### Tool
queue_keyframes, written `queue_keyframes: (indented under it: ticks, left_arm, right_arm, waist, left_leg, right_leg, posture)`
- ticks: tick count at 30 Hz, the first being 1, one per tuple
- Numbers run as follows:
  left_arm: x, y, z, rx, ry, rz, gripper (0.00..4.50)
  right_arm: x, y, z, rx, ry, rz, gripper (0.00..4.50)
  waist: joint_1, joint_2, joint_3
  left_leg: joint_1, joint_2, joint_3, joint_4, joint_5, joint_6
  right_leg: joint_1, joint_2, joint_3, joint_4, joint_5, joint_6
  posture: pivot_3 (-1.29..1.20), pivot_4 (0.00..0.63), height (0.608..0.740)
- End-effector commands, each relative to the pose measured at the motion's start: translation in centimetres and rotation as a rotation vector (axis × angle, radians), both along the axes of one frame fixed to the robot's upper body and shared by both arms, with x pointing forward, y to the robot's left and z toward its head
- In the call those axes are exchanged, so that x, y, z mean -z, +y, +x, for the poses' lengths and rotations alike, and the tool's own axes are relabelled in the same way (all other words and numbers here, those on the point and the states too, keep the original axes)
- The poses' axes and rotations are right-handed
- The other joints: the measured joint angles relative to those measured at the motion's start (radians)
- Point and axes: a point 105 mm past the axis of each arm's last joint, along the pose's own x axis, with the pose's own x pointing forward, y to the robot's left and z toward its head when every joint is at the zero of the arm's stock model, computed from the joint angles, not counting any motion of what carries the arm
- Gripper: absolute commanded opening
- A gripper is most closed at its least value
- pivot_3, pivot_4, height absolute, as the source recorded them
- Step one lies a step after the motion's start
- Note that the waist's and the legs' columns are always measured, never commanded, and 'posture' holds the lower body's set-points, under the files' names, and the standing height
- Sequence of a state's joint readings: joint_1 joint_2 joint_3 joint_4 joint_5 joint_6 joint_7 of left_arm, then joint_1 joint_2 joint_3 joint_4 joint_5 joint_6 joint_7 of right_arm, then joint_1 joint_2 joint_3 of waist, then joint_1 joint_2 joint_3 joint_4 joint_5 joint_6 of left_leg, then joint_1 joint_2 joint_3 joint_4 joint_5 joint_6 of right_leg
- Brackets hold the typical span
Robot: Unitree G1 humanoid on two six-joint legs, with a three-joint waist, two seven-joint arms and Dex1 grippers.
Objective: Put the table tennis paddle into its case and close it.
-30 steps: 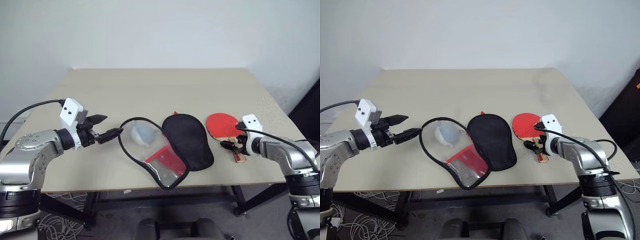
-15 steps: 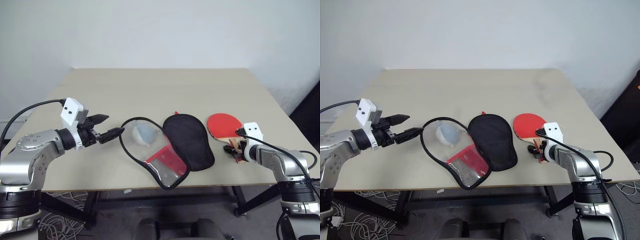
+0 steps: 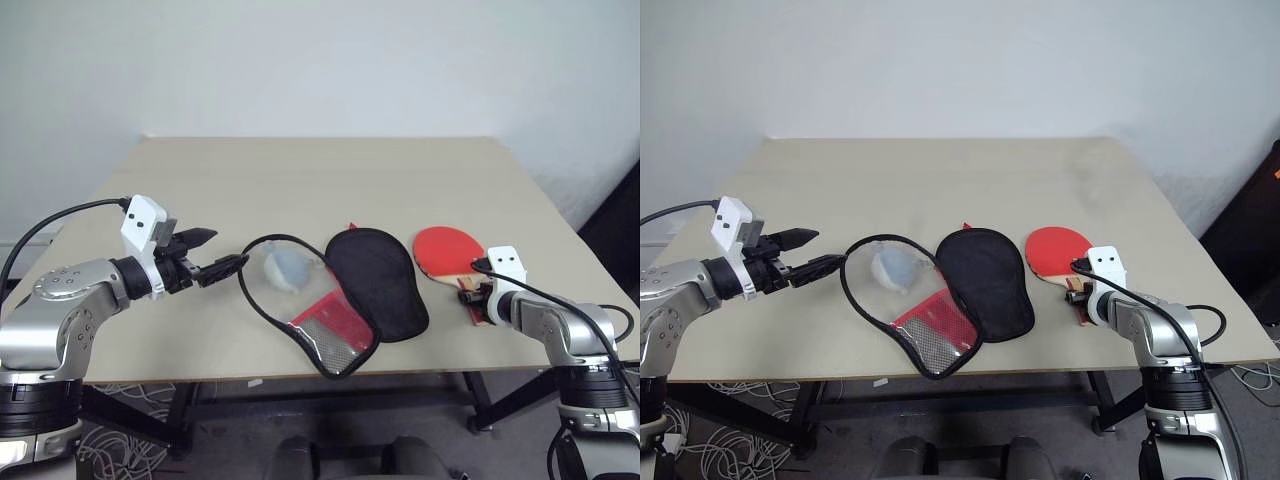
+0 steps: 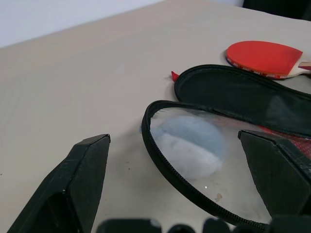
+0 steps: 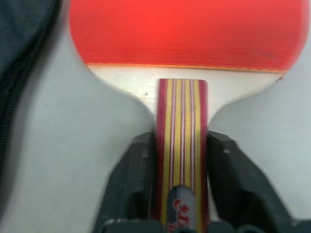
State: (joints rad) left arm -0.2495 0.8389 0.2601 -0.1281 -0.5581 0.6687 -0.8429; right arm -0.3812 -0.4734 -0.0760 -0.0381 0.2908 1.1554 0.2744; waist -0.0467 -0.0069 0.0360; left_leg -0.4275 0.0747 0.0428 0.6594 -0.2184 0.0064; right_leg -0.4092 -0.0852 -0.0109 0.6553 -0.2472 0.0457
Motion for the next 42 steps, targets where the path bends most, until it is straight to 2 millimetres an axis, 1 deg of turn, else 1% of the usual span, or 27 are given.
queue_keyframes:
  ticks: [1,3,6,8,11,13,15,21,25,29,31,36,42]
  left_arm:
    - [-1.5,-0.3,0.1,0.005,-0.069,0.01,4.5]
    - [-1.5,-0.2,0.0,0.003,-0.069,0.01,4.5]
    - [-1.5,0.0,0.1,-0.005,-0.071,0.013,4.5]
    - [-1.5,0.0,0.1,-0.008,-0.073,0.014,4.5]
    - [-1.5,0.0,0.1,-0.009,-0.074,0.014,4.5]
    - [-1.4,-0.1,0.0,-0.009,-0.075,0.012,4.5]
    - [-1.4,-0.1,0.0,-0.009,-0.074,0.012,4.5]
    - [-1.3,0.1,0.0,-0.02,-0.07,0.015,4.5]
    - [-1.3,0.1,0.0,-0.019,-0.066,0.015,4.5]
    - [-1.2,0.1,0.1,-0.02,-0.065,0.014,4.5]
    - [-1.2,0.1,0.2,-0.021,-0.066,0.013,4.5]
    - [-1.1,0.1,0.1,-0.024,-0.063,0.009,4.5]
    - [-0.9,0.1,0.0,-0.025,-0.057,0.006,4.5]
  right_arm:
    - [-2.9,-0.4,1.8,0.048,-0.121,0.002,1.1]
    - [-4.8,0.9,2.7,0.012,-0.199,0.038,1.1]
    - [-8.5,6.1,2.7,-0.17,-0.312,0.178,1.1]
    - [-10.0,8.4,2.3,-0.243,-0.346,0.241,1.1]
    - [-10.9,11.1,1.1,-0.322,-0.339,0.302,1.1]
    - [-10.5,12.7,0.0,-0.365,-0.307,0.312,1.1]
    - [-9.5,13.5,-0.8,-0.387,-0.265,0.299,1.1]
    - [-6.3,14.2,-2.3,-0.376,-0.161,0.286,1.1]
    - [-4.1,13.4,-2.4,-0.312,-0.095,0.248,1.1]
    - [-2.6,12.4,-1.9,-0.246,-0.056,0.203,1.1]
    - [-2.3,12.0,-1.3,-0.211,-0.064,0.173,1.1]
    - [-2.2,11.8,-0.6,-0.168,-0.083,0.151,1.1]
    - [-2.3,12.1,-0.5,-0.161,-0.091,0.142,1.1]
  waist:
    - [0.0,0.0,0.0]
    - [-0.001,0.001,0.001]
    - [-0.004,0.002,0.001]
    - [-0.005,0.003,0.002]
    - [0.001,0.002,0.001]
    - [0.011,0.0,0.001]
    - [0.018,0.0,0.0]
    - [0.024,0.0,0.001]
    - [0.024,0.0,0.001]
    - [0.024,0.0,0.001]
    - [0.024,0.0,0.001]
    - [0.024,0.0,0.001]
    - [0.024,0.0,0.001]
  left_leg:
    - [0.0,0.0,0.0,0.0,0.0,0.0]
    - [0.0,0.0,0.0,0.0,0.0,0.0]
    - [0.0,0.0,0.0,-0.001,0.0,0.0]
    - [0.0,0.001,0.001,-0.001,0.0,0.0]
    - [0.0,0.001,0.001,-0.002,0.0,0.0]
    - [0.0,0.001,0.0,-0.001,0.0,0.0]
    - [-0.001,0.001,0.0,0.0,0.0,0.0]
    - [-0.001,0.001,0.001,0.0,0.0,0.0]
    - [-0.001,0.001,0.001,0.0,0.0,0.0]
    - [-0.001,0.001,0.001,0.0,0.0,0.0]
    - [-0.001,0.001,0.001,0.0,0.0,0.0]
    - [-0.001,0.001,0.001,0.0,0.0,0.0]
    - [-0.001,0.001,0.001,0.0,0.0,0.0]
  right_leg:
    - [0.0,0.0,0.0,0.0,0.0,0.0]
    - [0.0,0.0,0.0,0.0,0.0,0.0]
    - [-0.002,0.001,0.001,0.001,0.0,0.0]
    - [-0.002,0.002,0.002,0.001,0.0,0.0]
    - [-0.002,0.001,0.001,0.001,0.0,0.0]
    - [0.0,0.001,-0.001,0.001,0.0,0.0]
    - [0.0,0.0,-0.001,0.001,0.0,0.0]
    - [-0.001,0.0,-0.001,0.001,0.0,0.0]
    - [-0.001,0.0,-0.001,0.001,0.0,0.0]
    - [-0.001,0.0,-0.001,0.001,0.0,0.0]
    - [-0.001,0.0,-0.001,0.001,0.0,0.0]
    - [-0.001,0.0,-0.001,0.001,0.0,0.0]
    - [-0.001,0.0,-0.001,0.001,0.0,0.0]
  posture:
    - [0.0,0.0,0.74]
    - [0.0,0.0,0.74]
    - [0.0,0.0,0.74]
    - [0.0,0.0,0.74]
    - [0.0,0.0,0.74]
    - [0.0,0.0,0.74]
    - [0.0,0.0,0.74]
    - [0.0,0.0,0.74]
    - [0.0,0.0,0.74]
    - [0.0,0.0,0.74]
    - [0.0,0.0,0.74]
    - [0.0,0.0,0.74]
    - [0.0,0.0,0.74]
